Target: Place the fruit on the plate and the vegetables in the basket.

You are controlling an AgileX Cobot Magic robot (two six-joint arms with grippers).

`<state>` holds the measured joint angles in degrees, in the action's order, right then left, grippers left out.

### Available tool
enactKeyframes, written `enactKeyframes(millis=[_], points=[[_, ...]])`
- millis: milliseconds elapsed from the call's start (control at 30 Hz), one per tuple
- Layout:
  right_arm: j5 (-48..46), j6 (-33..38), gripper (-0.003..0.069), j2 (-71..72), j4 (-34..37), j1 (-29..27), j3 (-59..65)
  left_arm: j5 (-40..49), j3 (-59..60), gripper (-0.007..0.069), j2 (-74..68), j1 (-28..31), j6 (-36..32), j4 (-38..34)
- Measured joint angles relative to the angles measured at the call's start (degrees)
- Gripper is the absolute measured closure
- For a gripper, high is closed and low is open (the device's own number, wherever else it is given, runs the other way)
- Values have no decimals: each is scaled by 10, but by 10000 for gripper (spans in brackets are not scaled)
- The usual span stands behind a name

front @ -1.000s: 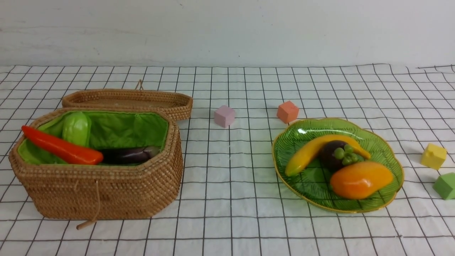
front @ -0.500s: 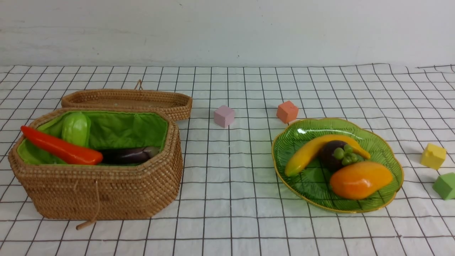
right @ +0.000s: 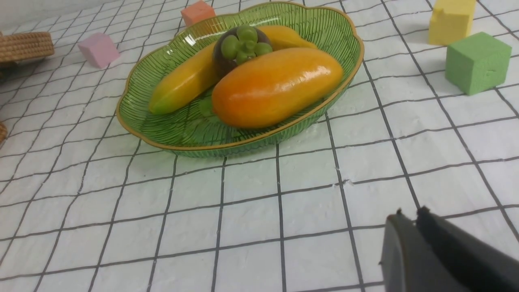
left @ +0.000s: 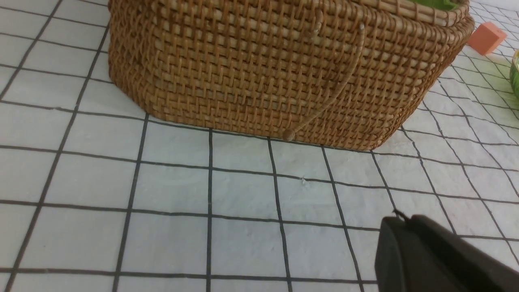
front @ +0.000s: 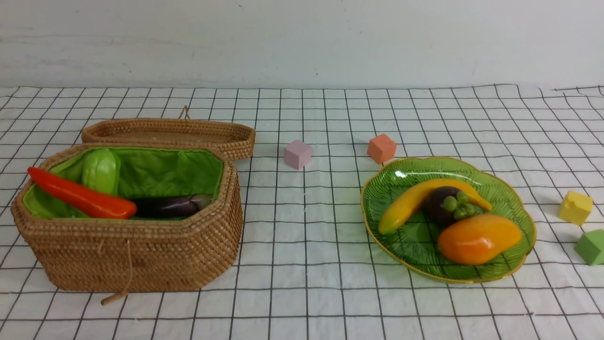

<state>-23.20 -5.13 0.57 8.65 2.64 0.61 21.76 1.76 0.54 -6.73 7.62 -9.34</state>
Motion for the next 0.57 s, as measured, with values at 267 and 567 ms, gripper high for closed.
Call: enactKeyframes(millis=[267,567], points=[[0,0,585,0,0,0,0,0,0,637,0,0,0,0],[0,0,571,0,0,0,0,0,0,632,0,0,0,0]])
